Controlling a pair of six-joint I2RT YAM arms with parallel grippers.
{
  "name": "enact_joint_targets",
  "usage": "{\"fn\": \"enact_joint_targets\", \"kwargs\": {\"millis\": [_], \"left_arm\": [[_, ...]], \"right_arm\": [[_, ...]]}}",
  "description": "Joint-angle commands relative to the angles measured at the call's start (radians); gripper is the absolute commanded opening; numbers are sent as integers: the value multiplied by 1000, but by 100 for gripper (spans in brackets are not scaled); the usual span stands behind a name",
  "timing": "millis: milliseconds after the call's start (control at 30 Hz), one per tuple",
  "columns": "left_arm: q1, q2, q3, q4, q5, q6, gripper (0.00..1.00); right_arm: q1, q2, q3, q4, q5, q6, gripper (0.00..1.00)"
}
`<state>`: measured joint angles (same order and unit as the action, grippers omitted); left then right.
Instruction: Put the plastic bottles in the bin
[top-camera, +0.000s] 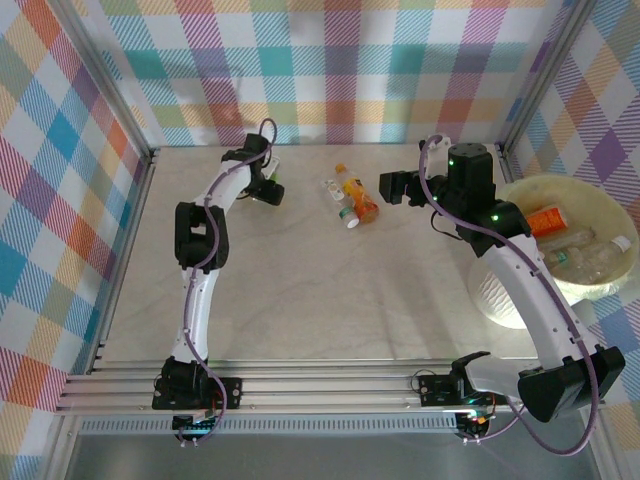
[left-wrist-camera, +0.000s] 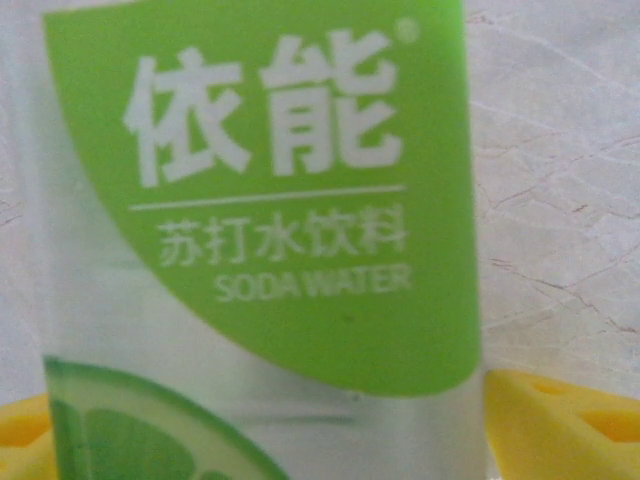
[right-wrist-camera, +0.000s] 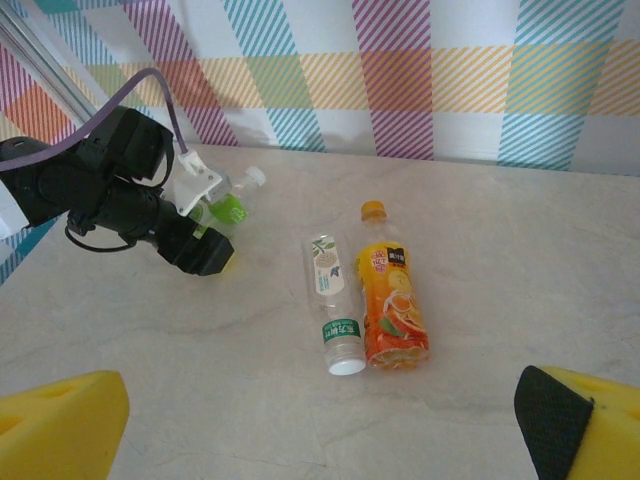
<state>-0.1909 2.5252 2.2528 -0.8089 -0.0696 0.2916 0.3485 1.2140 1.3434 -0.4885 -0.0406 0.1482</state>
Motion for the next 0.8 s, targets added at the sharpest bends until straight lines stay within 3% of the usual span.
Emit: {"fn": "enact_joint_targets", "kwargs": {"millis": [0, 167, 467, 767], "left_arm": [[2, -19, -32, 65, -79, -71, 79], [-4, -82, -122, 139, -59, -121, 66], [-14, -238, -344, 282, 13, -235, 50], [-59, -412, -620, 428, 34, -294, 45]], "right_arm": [[3, -16, 24, -2, 2, -15, 100], [3, -8, 20, -3, -3, -19, 100], [3, -37, -49, 61, -21, 48, 100], [3, -76, -103, 70, -87, 83, 100]]}}
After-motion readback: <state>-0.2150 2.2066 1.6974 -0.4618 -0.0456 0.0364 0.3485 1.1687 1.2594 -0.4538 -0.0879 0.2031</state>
